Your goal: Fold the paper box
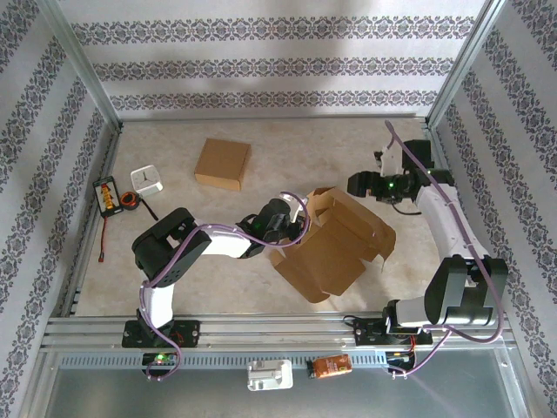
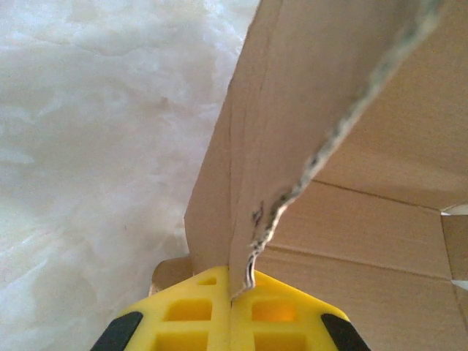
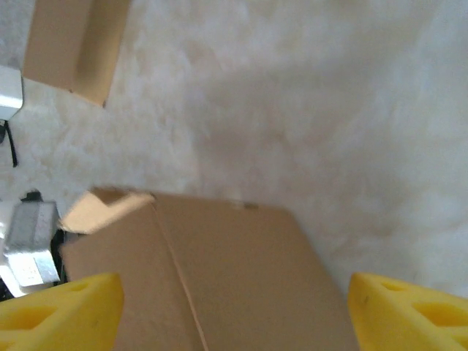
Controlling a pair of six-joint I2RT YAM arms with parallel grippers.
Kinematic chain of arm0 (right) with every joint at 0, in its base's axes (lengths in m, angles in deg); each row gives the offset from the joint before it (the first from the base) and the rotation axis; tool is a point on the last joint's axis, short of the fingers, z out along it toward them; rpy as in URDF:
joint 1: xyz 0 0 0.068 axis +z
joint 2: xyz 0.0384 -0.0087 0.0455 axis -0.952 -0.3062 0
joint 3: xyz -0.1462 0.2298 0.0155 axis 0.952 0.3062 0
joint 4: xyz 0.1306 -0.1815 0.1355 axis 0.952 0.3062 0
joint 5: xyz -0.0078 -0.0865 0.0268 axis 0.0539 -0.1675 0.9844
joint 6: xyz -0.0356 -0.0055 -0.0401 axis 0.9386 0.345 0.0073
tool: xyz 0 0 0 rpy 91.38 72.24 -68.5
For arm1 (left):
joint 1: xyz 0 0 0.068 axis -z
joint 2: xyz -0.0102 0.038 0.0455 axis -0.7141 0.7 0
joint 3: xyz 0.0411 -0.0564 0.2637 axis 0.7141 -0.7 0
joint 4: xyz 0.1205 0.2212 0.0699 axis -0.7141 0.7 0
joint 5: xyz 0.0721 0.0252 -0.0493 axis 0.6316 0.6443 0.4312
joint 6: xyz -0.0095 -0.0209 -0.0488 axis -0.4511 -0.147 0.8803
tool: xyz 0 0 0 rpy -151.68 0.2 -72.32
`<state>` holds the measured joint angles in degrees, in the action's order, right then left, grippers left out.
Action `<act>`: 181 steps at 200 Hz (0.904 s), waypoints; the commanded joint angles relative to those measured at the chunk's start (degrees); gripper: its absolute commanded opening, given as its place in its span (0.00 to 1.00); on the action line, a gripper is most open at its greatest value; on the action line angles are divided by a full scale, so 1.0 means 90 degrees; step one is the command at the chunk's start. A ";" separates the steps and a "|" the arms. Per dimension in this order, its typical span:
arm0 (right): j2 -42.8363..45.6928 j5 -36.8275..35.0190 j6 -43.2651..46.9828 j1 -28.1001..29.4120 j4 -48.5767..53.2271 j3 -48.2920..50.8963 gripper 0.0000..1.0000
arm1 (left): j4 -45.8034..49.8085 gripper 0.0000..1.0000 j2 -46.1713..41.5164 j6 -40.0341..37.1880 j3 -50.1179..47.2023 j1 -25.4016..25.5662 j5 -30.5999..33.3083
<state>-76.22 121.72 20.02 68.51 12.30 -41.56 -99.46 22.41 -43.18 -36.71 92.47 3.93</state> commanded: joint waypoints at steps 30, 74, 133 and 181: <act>0.0455 0.0501 -0.0880 -0.0111 -0.0314 0.0935 0.62 | 0.0241 0.01 0.0017 -0.0291 0.0226 0.0090 0.0164; 0.0816 0.0475 -0.1362 -0.0094 -0.0746 0.1498 0.62 | 0.0309 0.00 0.0061 -0.0347 0.0342 0.0092 0.0196; 0.1119 0.0312 -0.1825 -0.0003 -0.1099 0.2015 0.61 | -0.0778 0.10 0.0277 -0.0530 0.0047 0.0161 -0.1173; 0.1081 0.0186 -0.1859 0.0074 -0.1156 0.2005 0.60 | -0.1119 0.28 0.0645 -0.0510 0.0443 0.0403 -0.2167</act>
<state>-66.39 125.80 3.98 68.20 1.35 -24.86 -104.68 26.60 -46.76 -35.05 93.67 -9.51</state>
